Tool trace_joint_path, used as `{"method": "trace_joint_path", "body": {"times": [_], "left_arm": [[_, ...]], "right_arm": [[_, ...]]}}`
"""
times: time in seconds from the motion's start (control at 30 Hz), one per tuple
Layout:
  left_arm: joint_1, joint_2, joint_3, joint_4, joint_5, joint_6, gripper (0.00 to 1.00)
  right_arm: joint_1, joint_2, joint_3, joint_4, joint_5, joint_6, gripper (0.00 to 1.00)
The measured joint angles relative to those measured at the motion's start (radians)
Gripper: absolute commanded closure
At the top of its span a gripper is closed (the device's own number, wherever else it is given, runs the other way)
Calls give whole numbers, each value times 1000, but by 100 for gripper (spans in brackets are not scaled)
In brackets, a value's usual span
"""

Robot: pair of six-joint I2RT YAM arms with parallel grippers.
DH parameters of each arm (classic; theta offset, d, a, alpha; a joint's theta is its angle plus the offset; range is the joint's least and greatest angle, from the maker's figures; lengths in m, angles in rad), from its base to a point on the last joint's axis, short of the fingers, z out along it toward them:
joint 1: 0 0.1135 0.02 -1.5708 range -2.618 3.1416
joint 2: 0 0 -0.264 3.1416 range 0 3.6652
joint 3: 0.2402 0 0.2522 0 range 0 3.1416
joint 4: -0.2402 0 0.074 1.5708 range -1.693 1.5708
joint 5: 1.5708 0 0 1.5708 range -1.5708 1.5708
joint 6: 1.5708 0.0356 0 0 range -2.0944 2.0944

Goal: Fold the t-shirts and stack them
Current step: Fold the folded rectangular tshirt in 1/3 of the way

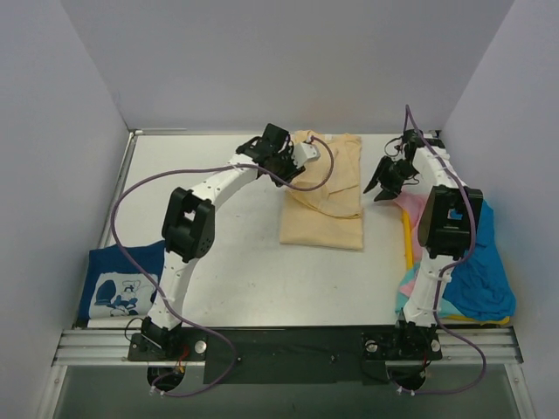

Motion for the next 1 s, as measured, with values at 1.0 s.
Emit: {"method": "trace_joint_path", "body": {"times": [1.0], "left_arm": [[82,-103,19,-151,109,-55,56]], "right_arm": [[275,209,240,-71,324,-183,100]]}}
